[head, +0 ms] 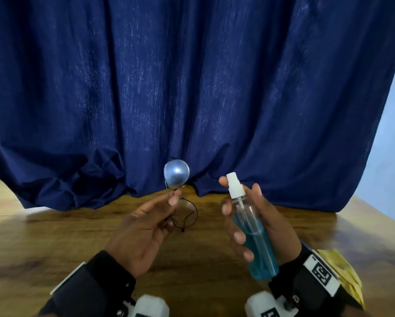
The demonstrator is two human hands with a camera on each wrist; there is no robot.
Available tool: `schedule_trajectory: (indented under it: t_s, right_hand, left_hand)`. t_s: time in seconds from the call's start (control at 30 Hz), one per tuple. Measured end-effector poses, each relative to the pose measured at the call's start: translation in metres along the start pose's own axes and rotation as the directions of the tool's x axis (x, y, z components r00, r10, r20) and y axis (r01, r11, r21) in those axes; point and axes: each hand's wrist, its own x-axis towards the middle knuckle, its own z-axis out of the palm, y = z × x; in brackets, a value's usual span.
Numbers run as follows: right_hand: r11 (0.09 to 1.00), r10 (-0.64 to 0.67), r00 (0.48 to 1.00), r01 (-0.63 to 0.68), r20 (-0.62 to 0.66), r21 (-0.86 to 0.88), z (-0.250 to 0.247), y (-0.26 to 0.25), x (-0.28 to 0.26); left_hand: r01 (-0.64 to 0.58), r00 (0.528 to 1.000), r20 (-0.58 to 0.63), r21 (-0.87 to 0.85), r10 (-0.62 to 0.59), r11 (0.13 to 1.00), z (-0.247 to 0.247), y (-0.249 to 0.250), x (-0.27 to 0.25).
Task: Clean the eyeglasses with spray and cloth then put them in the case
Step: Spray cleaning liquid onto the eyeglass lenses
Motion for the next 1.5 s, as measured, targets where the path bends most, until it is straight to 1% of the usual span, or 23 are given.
schedule_trajectory:
  t_s: [0.2, 0.3, 0.33, 0.37, 0.4, 0.43, 0.5, 0.57, 0.63, 0.67, 0.7, 0.73, 0.77, 0.9, 0.93, 1.03, 1.13, 1.23, 1.27, 1.33, 1.4, 1.43, 1.5]
  right_hand:
    - [0.999, 0.005, 0.999, -0.007, -0.049, -0.040, 0.001, 0.002, 0.001]
    - [0.999, 0.017, 1.000, -0.018, -0.024, -0.027, 0.003, 0.000, 0.001]
    - [0.999, 0.013, 1.000, -0.015, -0.023, -0.051, 0.005, -0.001, 0.000]
    - [0.994, -0.002, 0.999, -0.002, -0.033, -0.110, 0.007, -0.002, 0.000]
    - [0.977, -0.033, 0.998, 0.020, -0.057, -0.214, 0.009, -0.003, -0.001]
    - [0.935, -0.078, 0.993, 0.043, -0.084, -0.351, 0.012, -0.003, -0.001]
    - [0.777, -0.168, 0.981, 0.071, -0.098, -0.626, 0.014, -0.002, -0.002]
    - [0.582, -0.217, 0.974, 0.075, -0.066, -0.810, 0.017, 0.000, -0.003]
    - [0.403, -0.280, 0.959, 0.083, -0.036, -0.912, 0.023, -0.001, -0.004]
    - [0.294, -0.326, 0.945, 0.095, -0.006, -0.951, 0.025, -0.003, -0.005]
    - [0.183, -0.363, 0.931, 0.113, 0.040, -0.977, 0.026, -0.004, -0.005]
    - [0.097, -0.388, 0.917, 0.135, 0.087, -0.986, 0.027, -0.006, -0.005]
    - [0.039, -0.411, 0.904, 0.148, 0.119, -0.988, 0.027, -0.007, -0.006]
    - [-0.117, -0.479, 0.860, 0.133, 0.173, -0.984, 0.022, -0.008, -0.004]
    - [-0.130, -0.485, 0.858, 0.123, 0.172, -0.984, 0.022, -0.008, -0.004]
    - [-0.121, -0.501, 0.849, 0.124, 0.168, -0.985, 0.022, -0.008, -0.003]
    - [-0.113, -0.466, 0.865, 0.150, 0.185, -0.982, 0.024, -0.006, -0.003]
    - [-0.153, -0.463, 0.867, 0.128, 0.186, -0.980, 0.026, -0.004, -0.003]
    - [-0.154, -0.488, 0.855, 0.115, 0.177, -0.981, 0.026, -0.004, -0.002]
    - [-0.129, -0.571, 0.804, 0.110, 0.165, -0.986, 0.027, -0.004, -0.002]
    - [-0.102, -0.625, 0.760, 0.148, 0.179, -0.984, 0.029, -0.007, -0.003]
    - [-0.110, -0.630, 0.751, 0.168, 0.199, -0.980, 0.029, -0.009, -0.004]
    - [-0.099, -0.618, 0.758, 0.190, 0.209, -0.977, 0.029, -0.010, -0.006]
  left_hand:
    - [-0.022, 1.000, -0.010, 0.037, 0.022, 0.999, -0.001, 0.001, -0.003]
    - [-0.061, 0.998, -0.019, 0.080, 0.062, 0.995, -0.002, 0.001, -0.003]
    - [-0.068, 0.997, -0.021, 0.091, 0.071, 0.994, -0.001, 0.001, -0.004]
    - [-0.073, 0.997, -0.022, 0.102, 0.076, 0.992, 0.000, 0.001, -0.005]
    - [-0.077, 0.997, -0.019, 0.113, 0.079, 0.991, 0.001, 0.001, -0.006]
    - [-0.080, 0.996, -0.018, 0.122, 0.082, 0.989, 0.001, 0.001, -0.007]
    - [-0.089, 0.996, -0.017, 0.152, 0.093, 0.984, 0.004, 0.003, -0.010]
    - [-0.112, 0.993, -0.016, 0.184, 0.117, 0.977, 0.006, 0.004, -0.012]
    - [-0.158, 0.986, -0.004, 0.251, 0.164, 0.955, 0.008, 0.004, -0.015]
    - [-0.185, 0.982, 0.008, 0.287, 0.190, 0.940, 0.010, 0.004, -0.017]
    - [-0.210, 0.977, 0.021, 0.315, 0.214, 0.926, 0.012, 0.004, -0.018]
    - [-0.232, 0.971, 0.030, 0.339, 0.236, 0.912, 0.014, 0.005, -0.020]
    - [-0.248, 0.967, 0.038, 0.363, 0.252, 0.898, 0.016, 0.005, -0.021]
    - [-0.276, 0.959, 0.055, 0.418, 0.279, 0.865, 0.020, 0.005, -0.025]
    - [-0.276, 0.959, 0.052, 0.415, 0.280, 0.867, 0.020, 0.005, -0.026]
    - [-0.280, 0.957, 0.054, 0.429, 0.285, 0.859, 0.021, 0.003, -0.026]
    - [-0.272, 0.960, 0.059, 0.439, 0.274, 0.857, 0.021, 0.003, -0.027]
    - [-0.278, 0.959, 0.078, 0.429, 0.271, 0.860, 0.022, 0.003, -0.028]
    - [-0.280, 0.959, 0.081, 0.417, 0.272, 0.865, 0.021, 0.003, -0.028]
    - [-0.275, 0.961, 0.074, 0.380, 0.267, 0.883, 0.022, 0.004, -0.027]
    - [-0.259, 0.966, 0.062, 0.340, 0.253, 0.904, 0.021, 0.006, -0.026]
    - [-0.246, 0.969, 0.055, 0.320, 0.242, 0.915, 0.020, 0.007, -0.025]
    - [-0.219, 0.975, 0.035, 0.275, 0.218, 0.936, 0.016, 0.009, -0.023]
